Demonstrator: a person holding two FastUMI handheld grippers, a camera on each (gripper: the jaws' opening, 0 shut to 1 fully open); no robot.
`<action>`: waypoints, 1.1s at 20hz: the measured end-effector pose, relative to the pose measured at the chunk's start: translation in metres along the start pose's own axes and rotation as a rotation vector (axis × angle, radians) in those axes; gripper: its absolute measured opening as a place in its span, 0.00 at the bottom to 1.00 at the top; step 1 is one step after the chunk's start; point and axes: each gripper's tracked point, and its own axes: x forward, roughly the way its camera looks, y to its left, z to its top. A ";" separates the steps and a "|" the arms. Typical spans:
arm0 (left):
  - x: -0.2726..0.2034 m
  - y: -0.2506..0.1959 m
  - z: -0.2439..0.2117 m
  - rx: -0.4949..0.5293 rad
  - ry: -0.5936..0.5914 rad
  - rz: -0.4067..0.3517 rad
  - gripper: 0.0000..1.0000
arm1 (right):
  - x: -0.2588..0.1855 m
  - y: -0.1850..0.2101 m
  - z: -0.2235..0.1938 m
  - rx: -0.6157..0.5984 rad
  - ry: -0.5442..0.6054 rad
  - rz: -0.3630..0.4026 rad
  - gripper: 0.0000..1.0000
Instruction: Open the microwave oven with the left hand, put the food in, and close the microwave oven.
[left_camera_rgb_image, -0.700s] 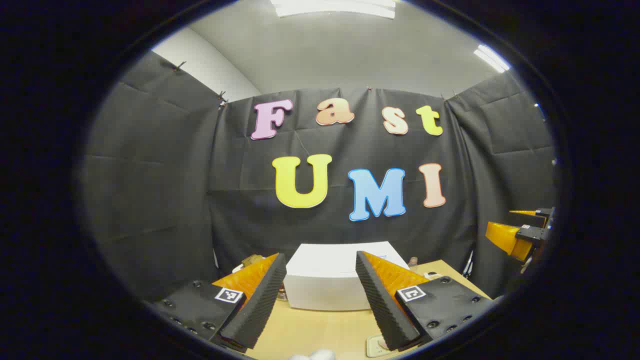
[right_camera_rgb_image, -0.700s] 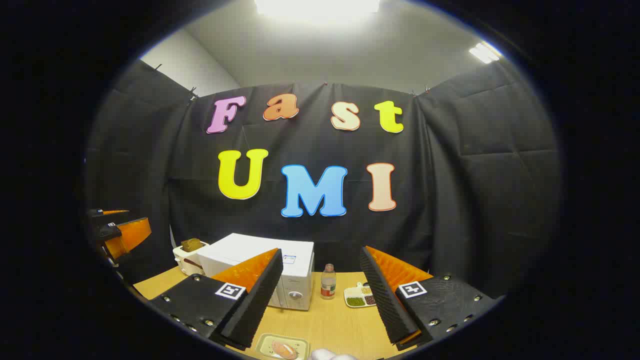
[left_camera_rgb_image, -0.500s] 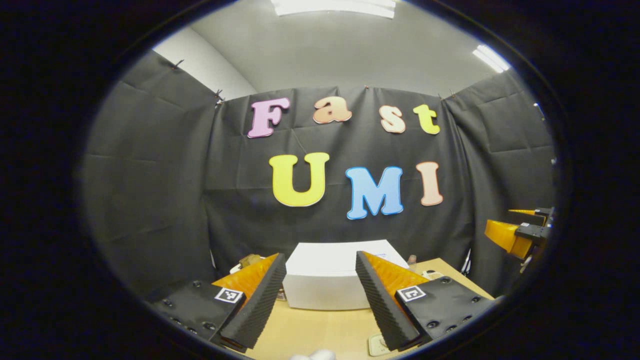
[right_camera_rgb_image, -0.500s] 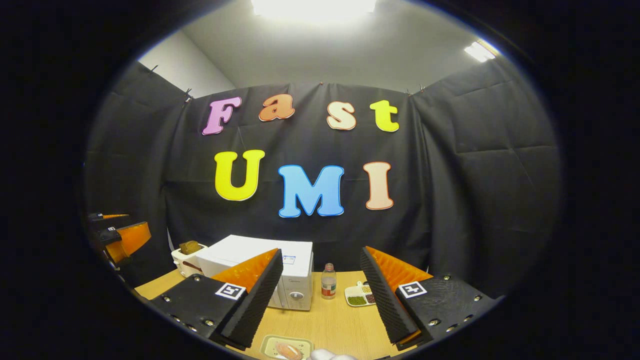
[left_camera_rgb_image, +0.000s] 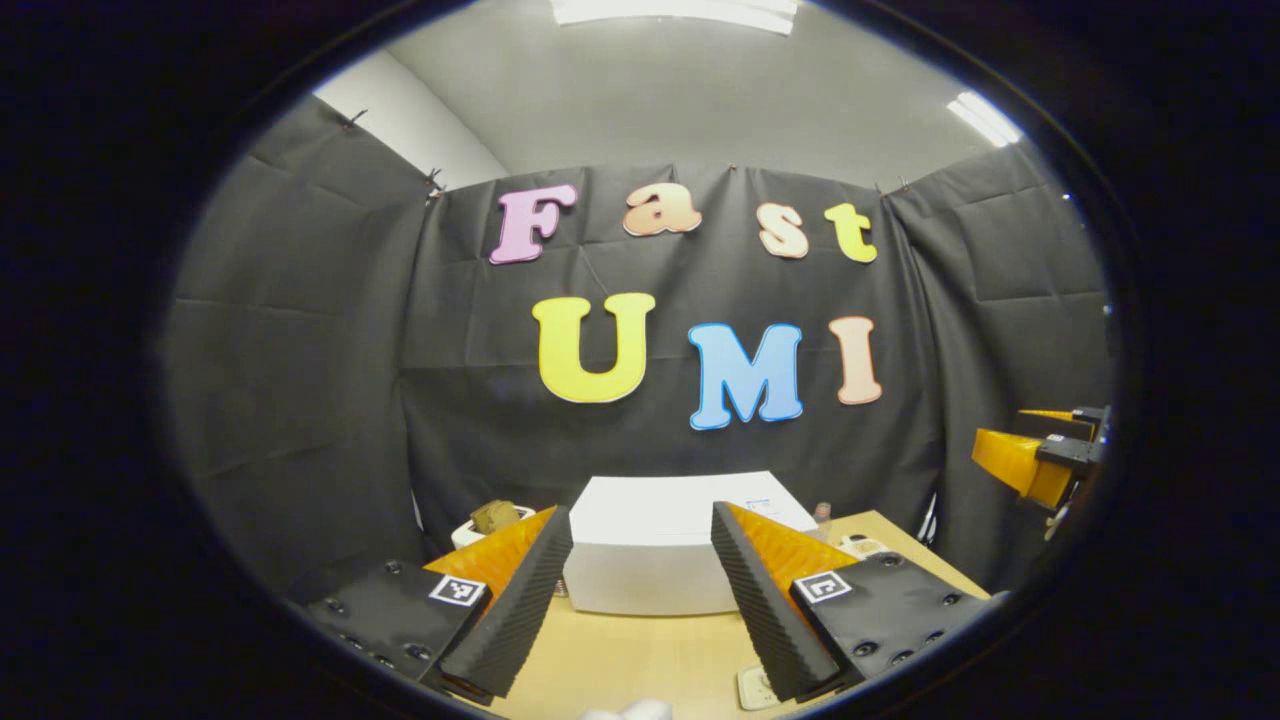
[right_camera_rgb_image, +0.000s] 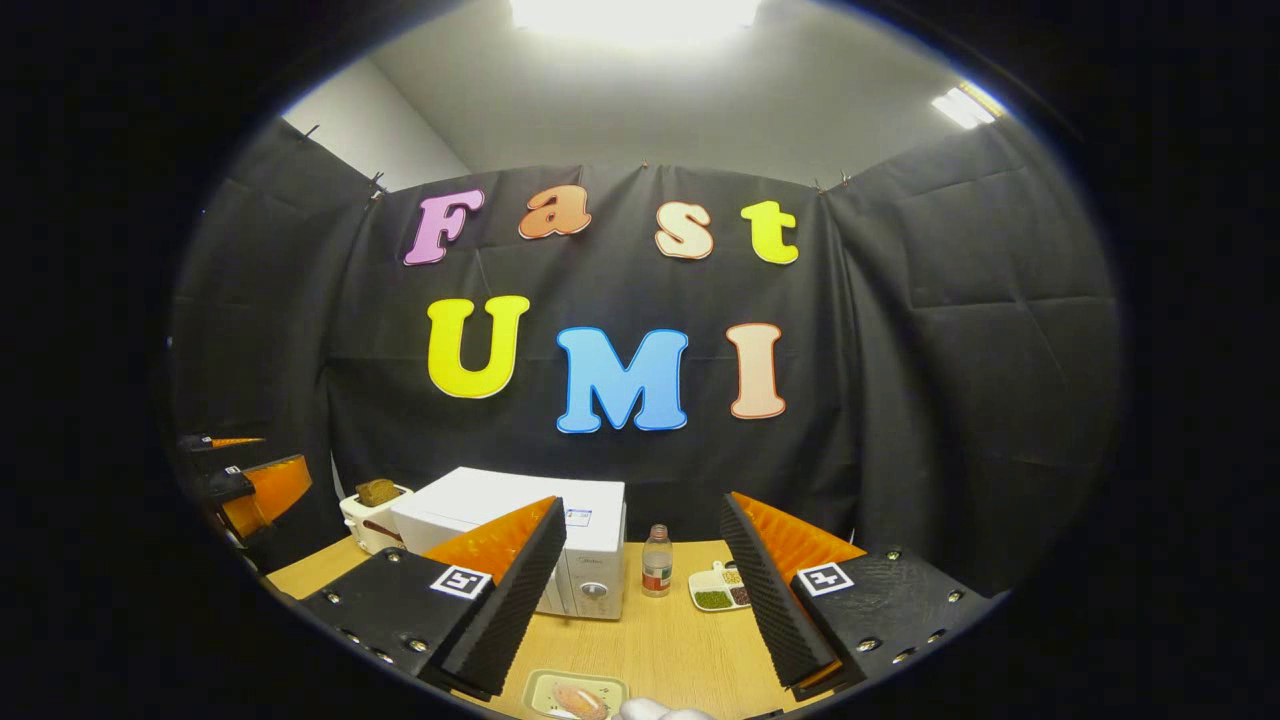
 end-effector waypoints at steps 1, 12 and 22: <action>0.000 0.000 -0.003 0.000 0.002 0.002 0.96 | 0.001 0.000 -0.001 -0.002 0.000 -0.001 0.95; 0.060 -0.077 -0.120 0.017 -0.008 -0.079 0.96 | 0.013 -0.023 -0.011 0.012 0.053 -0.019 0.95; 0.222 -0.205 -0.270 -0.021 0.047 -0.142 0.95 | 0.057 -0.068 -0.058 -0.074 0.120 -0.109 0.95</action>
